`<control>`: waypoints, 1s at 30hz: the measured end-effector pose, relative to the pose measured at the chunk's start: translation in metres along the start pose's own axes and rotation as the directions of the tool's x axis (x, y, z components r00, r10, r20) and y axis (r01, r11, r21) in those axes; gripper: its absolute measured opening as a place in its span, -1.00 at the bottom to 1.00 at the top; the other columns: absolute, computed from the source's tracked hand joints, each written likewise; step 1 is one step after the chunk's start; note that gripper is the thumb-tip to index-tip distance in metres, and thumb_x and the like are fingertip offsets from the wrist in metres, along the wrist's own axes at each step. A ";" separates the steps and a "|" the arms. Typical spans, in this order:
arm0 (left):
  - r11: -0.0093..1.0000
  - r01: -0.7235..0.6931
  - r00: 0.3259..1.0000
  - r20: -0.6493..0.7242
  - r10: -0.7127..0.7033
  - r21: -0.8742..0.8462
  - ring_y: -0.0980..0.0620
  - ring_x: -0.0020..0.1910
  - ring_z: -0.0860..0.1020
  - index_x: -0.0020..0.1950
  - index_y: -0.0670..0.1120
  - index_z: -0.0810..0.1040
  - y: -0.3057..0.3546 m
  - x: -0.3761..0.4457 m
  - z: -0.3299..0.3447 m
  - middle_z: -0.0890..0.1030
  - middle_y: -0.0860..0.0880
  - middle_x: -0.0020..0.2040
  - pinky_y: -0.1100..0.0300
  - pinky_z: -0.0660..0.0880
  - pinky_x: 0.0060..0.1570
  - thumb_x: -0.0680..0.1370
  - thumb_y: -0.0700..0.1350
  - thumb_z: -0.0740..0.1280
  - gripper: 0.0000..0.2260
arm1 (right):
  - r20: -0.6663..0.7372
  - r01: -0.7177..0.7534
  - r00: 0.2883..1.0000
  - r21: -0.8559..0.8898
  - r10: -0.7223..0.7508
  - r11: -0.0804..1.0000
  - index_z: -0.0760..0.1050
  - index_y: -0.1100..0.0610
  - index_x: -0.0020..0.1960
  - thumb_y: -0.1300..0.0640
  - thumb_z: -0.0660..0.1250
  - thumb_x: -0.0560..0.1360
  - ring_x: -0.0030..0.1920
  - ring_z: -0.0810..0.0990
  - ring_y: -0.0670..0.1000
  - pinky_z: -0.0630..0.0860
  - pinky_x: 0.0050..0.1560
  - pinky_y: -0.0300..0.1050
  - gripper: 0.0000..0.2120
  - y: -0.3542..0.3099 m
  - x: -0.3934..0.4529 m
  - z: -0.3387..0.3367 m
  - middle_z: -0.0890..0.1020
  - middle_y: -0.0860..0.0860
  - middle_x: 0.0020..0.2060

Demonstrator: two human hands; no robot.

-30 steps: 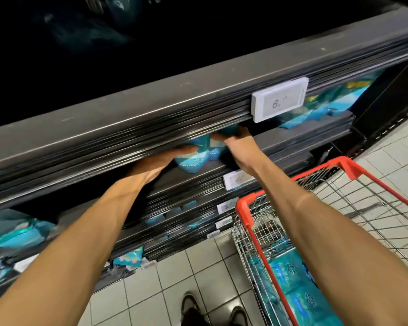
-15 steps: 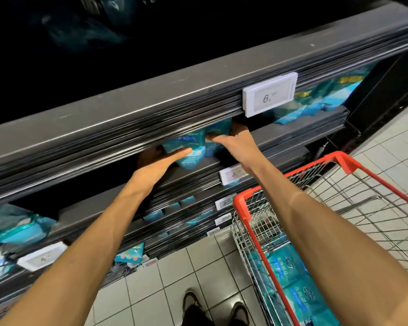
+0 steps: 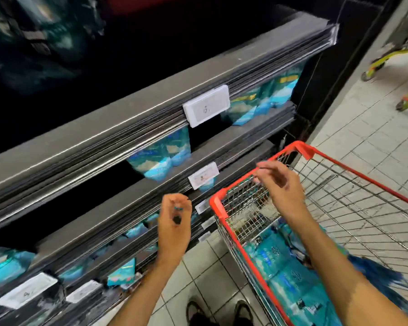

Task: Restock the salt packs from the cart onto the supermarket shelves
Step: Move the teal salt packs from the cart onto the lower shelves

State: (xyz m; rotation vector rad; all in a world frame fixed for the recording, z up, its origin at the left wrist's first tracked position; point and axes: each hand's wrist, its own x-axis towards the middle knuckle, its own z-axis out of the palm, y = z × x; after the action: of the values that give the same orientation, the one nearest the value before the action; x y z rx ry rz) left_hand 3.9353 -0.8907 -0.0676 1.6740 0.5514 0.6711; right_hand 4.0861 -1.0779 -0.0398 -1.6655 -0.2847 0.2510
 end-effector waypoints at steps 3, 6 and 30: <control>1.000 0.026 0.984 0.178 -0.024 -0.008 -0.03 -0.20 0.54 -0.12 0.14 0.46 0.003 -0.008 0.038 0.56 0.07 -0.19 0.21 0.47 -0.11 0.62 -0.27 0.28 -0.71 | -0.204 -0.053 0.977 0.032 0.059 0.998 0.62 0.15 -0.01 0.28 0.36 0.56 -0.18 0.69 -0.09 0.59 -0.11 -0.31 -0.91 0.022 -0.037 -0.048 0.70 0.11 -0.16; 0.998 0.066 0.941 0.332 -0.070 0.026 0.06 -0.26 0.55 -0.08 0.06 0.48 -0.001 -0.020 0.081 0.58 -0.02 -0.22 0.22 0.48 -0.18 0.60 -0.21 0.30 -0.84 | -0.359 -0.132 0.923 0.052 0.142 0.990 0.59 0.31 -0.01 0.33 0.32 0.57 -0.22 0.63 -0.20 0.52 -0.18 -0.40 -0.92 0.057 -0.069 -0.089 0.66 0.05 -0.18; 0.471 -0.364 0.386 0.590 -0.709 0.803 -0.08 0.11 0.59 0.27 -0.12 0.55 -0.250 -0.090 0.299 0.62 -0.13 0.20 0.24 0.43 -0.06 0.46 0.01 0.49 -0.56 | -0.316 -0.879 0.324 0.249 0.892 0.407 0.55 0.20 -0.08 0.19 0.36 0.56 0.04 0.62 0.17 0.53 0.13 0.06 -0.92 0.364 -0.210 -0.127 0.65 0.21 -0.03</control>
State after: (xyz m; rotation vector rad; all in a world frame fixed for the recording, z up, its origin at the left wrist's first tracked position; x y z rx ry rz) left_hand 4.0763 -1.1139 -0.3681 2.5064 0.2166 -1.0873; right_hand 3.9440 -1.3044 -0.3873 -1.6328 1.0445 0.7198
